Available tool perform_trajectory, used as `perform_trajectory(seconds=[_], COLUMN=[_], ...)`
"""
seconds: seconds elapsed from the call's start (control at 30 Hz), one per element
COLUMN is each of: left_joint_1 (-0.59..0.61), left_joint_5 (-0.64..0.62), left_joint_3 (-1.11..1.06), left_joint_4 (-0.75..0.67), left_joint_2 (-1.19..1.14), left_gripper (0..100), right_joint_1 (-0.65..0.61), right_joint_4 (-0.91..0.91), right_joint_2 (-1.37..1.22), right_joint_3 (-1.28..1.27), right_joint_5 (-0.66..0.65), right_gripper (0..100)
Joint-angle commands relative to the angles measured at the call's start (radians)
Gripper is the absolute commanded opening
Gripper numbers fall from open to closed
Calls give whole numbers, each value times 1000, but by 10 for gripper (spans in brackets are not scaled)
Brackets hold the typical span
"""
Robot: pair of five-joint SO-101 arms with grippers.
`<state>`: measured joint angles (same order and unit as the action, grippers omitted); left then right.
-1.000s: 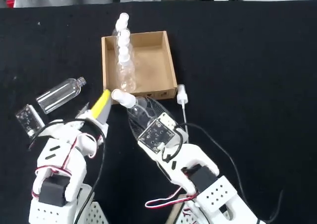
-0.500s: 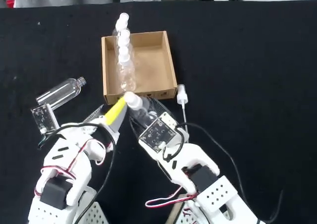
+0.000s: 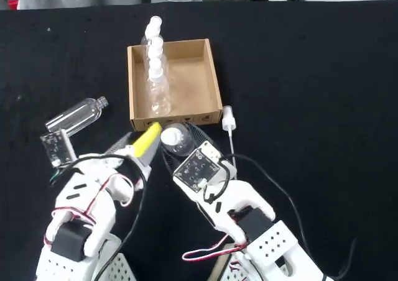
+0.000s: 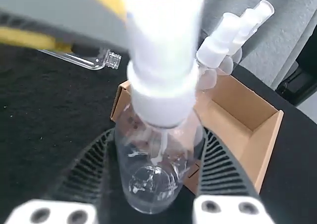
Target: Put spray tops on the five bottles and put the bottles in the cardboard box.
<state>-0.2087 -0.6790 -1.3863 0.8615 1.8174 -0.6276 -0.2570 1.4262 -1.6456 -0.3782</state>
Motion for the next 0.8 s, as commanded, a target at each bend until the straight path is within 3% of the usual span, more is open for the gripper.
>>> perform_trajectory(seconds=[0.0,0.23,0.6,0.77], left_joint_1=[79,225,424,458], left_joint_5=[5,18,221,285], left_joint_3=[81,87,31,-24], left_joint_4=[2,-6,0,3], left_joint_2=[6,6,6,6], left_gripper=[209,209,209,209], right_joint_1=[40,40,41,41], right_joint_4=[29,28,26,26], right_joint_2=[27,27,27,27], right_joint_3=[15,10,1,-1], right_joint_5=[8,8,9,9], right_gripper=[120,120,120,120])
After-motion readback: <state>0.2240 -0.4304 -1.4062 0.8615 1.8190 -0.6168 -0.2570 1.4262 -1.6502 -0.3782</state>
